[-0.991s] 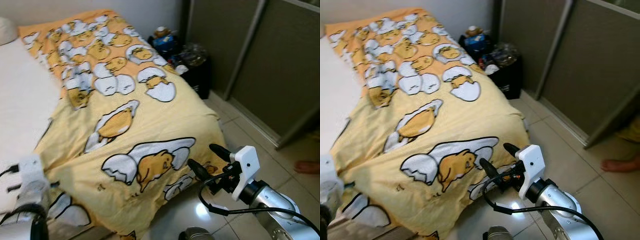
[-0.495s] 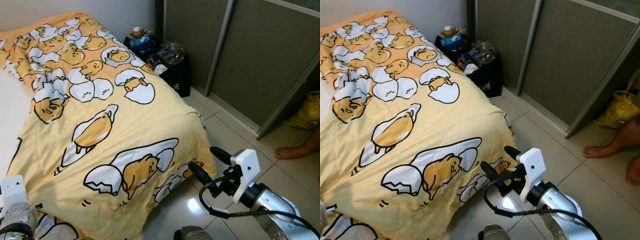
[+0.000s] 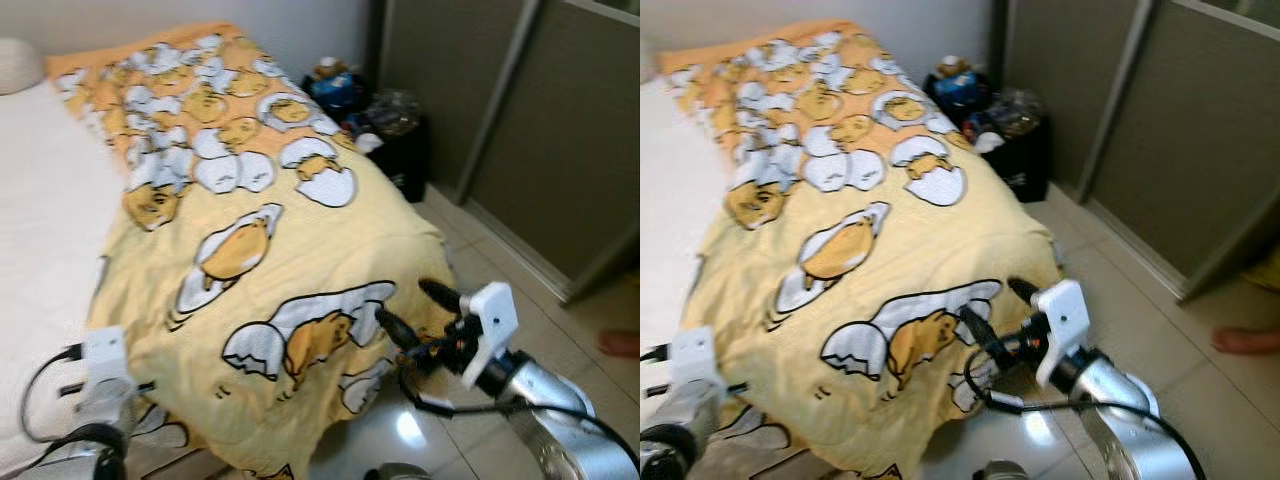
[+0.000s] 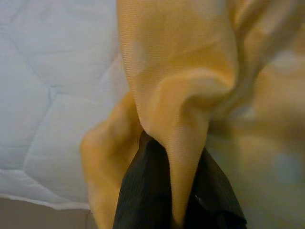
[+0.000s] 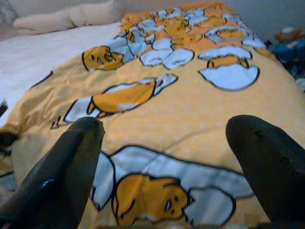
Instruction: Clean up the room
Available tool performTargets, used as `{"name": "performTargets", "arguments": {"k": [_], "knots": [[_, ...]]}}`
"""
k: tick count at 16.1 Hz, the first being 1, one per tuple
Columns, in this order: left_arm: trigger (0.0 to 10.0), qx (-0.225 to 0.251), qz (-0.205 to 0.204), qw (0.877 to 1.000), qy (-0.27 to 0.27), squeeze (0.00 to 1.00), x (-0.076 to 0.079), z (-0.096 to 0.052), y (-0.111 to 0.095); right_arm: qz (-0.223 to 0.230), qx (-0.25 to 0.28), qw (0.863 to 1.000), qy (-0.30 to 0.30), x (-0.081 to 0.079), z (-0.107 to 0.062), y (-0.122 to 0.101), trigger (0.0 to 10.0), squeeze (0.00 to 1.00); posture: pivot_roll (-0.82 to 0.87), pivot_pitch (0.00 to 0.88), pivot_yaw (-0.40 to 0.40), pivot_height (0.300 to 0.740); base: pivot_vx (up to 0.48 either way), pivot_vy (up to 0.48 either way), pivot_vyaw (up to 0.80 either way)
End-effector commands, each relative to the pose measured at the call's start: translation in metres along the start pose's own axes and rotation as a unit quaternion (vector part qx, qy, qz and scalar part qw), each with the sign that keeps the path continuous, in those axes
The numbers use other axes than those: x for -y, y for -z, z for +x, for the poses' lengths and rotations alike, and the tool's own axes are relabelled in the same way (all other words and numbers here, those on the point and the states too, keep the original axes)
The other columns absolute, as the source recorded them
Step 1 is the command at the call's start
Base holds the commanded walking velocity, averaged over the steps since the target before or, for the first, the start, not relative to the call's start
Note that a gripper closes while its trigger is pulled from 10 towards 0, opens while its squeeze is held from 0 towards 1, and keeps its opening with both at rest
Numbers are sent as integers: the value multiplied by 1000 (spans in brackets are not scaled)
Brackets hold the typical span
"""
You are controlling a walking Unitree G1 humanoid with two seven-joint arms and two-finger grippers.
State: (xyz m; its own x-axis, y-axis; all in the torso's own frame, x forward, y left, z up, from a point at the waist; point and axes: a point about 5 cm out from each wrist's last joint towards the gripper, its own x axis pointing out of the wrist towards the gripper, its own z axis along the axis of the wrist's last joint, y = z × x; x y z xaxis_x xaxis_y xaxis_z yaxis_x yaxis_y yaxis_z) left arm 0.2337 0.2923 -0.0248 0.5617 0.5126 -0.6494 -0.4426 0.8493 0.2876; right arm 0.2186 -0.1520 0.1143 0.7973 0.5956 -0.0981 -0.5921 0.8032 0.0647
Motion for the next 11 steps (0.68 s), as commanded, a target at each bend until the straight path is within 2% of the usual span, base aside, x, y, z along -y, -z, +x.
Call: {"name": "performTargets", "arguments": {"k": [1, 3, 5, 6, 7, 11], "knots": [[10000, 1, -18, 999, 29, 0, 14, -2, 0, -7, 3, 1000, 22, 6, 4, -4, 10000, 0, -215, 23, 66, 736, 0, 0, 0], [10000, 14, -34, 998, 48, 0, 28, -5, -5, 7, 14, 999, 41, 10, 9, -5, 10000, 0, -207, 21, 63, 736, 0, 0, 0], [10000, 43, -64, 993, 84, 0, 52, -11, -18, 25, 13, 998, 49, 12, 16, 1, 10000, 0, -188, 18, 53, 736, 0, 0, 591], [10000, 47, -67, 993, 89, 0, 56, -12, -20, 27, 12, 998, 49, 12, 17, 1, 10000, 0, -185, 18, 51, 736, 0, 0, 544], [10000, 61, -60, 990, 110, 0, 69, -16, -26, 28, 10, 999, 46, 13, 20, 3, 10000, 0, -178, 16, 47, 736, 0, 0, 506], [10000, 91, -50, 985, 140, 0, 88, -23, -40, 21, 4, 999, 46, 17, 23, 7, 10000, 39, -173, 15, 42, 740, 0, 0, 489]]}}
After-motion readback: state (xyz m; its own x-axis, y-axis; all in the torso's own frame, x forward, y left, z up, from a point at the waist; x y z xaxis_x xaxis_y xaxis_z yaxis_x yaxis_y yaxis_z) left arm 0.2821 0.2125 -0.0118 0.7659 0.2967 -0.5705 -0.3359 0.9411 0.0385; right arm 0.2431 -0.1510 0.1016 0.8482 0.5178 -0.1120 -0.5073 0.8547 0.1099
